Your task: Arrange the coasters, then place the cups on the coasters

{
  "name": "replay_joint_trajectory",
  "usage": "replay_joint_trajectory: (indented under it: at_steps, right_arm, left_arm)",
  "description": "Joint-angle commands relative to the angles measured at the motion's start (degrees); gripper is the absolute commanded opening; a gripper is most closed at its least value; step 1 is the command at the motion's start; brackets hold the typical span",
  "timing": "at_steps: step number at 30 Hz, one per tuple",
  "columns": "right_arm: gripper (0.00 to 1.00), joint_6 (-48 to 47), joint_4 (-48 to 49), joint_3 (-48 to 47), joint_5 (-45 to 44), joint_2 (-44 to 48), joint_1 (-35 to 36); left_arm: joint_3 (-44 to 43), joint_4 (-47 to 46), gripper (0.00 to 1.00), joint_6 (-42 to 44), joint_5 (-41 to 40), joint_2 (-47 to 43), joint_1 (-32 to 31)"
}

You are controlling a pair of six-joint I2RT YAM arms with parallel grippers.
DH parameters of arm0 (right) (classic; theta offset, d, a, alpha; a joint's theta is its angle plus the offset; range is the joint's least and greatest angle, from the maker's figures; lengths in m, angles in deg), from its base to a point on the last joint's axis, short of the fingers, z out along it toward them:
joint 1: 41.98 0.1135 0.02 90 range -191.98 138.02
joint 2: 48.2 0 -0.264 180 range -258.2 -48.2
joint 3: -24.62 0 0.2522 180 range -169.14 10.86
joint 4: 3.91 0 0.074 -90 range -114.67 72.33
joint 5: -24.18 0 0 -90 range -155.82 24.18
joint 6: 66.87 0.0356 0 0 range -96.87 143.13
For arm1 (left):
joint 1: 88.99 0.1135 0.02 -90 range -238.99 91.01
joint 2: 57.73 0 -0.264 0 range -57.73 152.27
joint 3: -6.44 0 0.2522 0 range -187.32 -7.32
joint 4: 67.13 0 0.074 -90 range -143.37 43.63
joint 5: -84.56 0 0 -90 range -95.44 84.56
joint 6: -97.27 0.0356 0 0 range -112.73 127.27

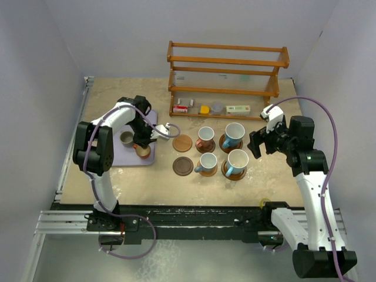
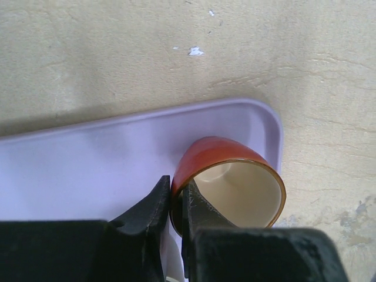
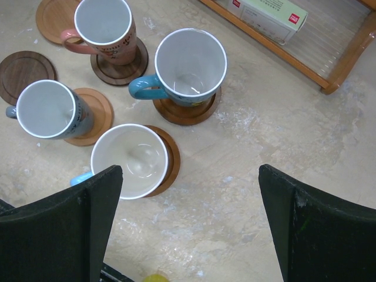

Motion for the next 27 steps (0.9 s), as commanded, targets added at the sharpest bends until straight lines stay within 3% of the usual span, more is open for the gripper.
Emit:
replay_joint_trajectory:
  at_steps: [1,7,13,22,27]
  right_arm:
    - [1.00,-0.7,1.2,-0.4,0.3,0.0,-0.2]
    - [1.00,-0.6,1.2,-0.6,0.4,-0.2,-0.2]
    - [1.00,-0.6,1.0,-0.6,0.2,-0.1,-0.2]
    - [1.00,-0.5,1.2,-0.6,0.2,0.3,-0.2]
    - [1.00,-0.5,1.1,-0.6,0.1,0.6,-0.2]
  left_arm:
    - [-1.3,3.6,0.03,-2.2,-0.2,-5.0,-1.7]
    - [-2.0,2.0,0.03,-9.9,0.2,-10.5,-4.3]
    - [-3.3,-3.7,0.03,-23.4,0.4,-13.2,-8.7]
    - [-11.5,-12.1,0.03,-50.3,0.5,-5.8,-11.6]
    - [-18.1,-12.5,0.03,-60.2,-0.3,1.5,-12.0]
